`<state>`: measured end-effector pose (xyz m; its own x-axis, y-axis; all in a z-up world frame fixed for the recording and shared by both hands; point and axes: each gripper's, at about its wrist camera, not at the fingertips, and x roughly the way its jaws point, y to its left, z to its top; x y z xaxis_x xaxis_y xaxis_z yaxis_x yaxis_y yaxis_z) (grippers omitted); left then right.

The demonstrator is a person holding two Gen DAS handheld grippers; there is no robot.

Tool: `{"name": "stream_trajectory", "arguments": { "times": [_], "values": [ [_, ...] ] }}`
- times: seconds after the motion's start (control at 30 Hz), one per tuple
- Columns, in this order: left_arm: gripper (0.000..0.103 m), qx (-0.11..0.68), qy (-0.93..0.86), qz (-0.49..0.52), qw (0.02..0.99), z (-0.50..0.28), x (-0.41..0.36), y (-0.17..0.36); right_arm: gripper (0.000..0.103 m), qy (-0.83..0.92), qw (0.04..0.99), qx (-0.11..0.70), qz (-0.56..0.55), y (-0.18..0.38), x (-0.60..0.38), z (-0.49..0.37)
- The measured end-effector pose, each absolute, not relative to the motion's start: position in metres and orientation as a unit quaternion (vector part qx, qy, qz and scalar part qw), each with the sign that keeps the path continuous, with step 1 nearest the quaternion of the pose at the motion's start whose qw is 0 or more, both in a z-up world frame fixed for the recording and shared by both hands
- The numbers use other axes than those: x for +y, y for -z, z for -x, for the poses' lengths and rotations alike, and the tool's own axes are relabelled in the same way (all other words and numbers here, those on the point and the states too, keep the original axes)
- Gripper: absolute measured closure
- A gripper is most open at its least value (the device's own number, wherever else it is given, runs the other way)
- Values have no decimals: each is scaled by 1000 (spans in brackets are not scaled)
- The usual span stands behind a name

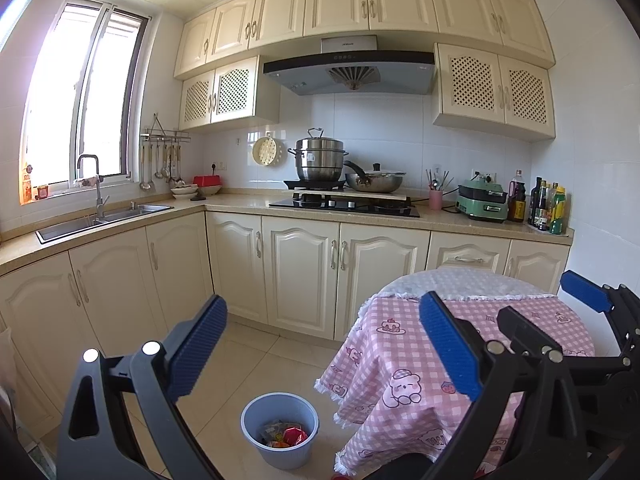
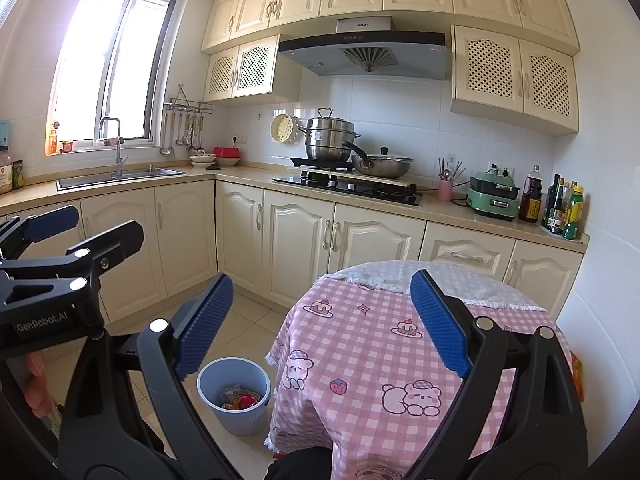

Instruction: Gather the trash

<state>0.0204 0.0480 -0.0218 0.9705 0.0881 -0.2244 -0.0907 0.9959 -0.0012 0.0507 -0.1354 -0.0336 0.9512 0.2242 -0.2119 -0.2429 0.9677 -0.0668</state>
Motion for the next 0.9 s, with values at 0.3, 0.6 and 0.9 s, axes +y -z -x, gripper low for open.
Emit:
{"name": "stream_trajectory", "arguments": {
  "times": [0.3, 0.6, 0.9],
  "values": [
    [8, 115, -45, 5, 992, -21, 49, 25, 14, -118, 987, 104, 47, 36, -135, -51],
    [8, 121, -43, 5, 992, -24, 48, 25, 14, -117, 986, 106, 47, 38, -136, -51],
    [8, 130, -42, 4, 991, -30, 48, 28, 14, -116, 986, 112, 47, 44, -137, -55]
  ]
}}
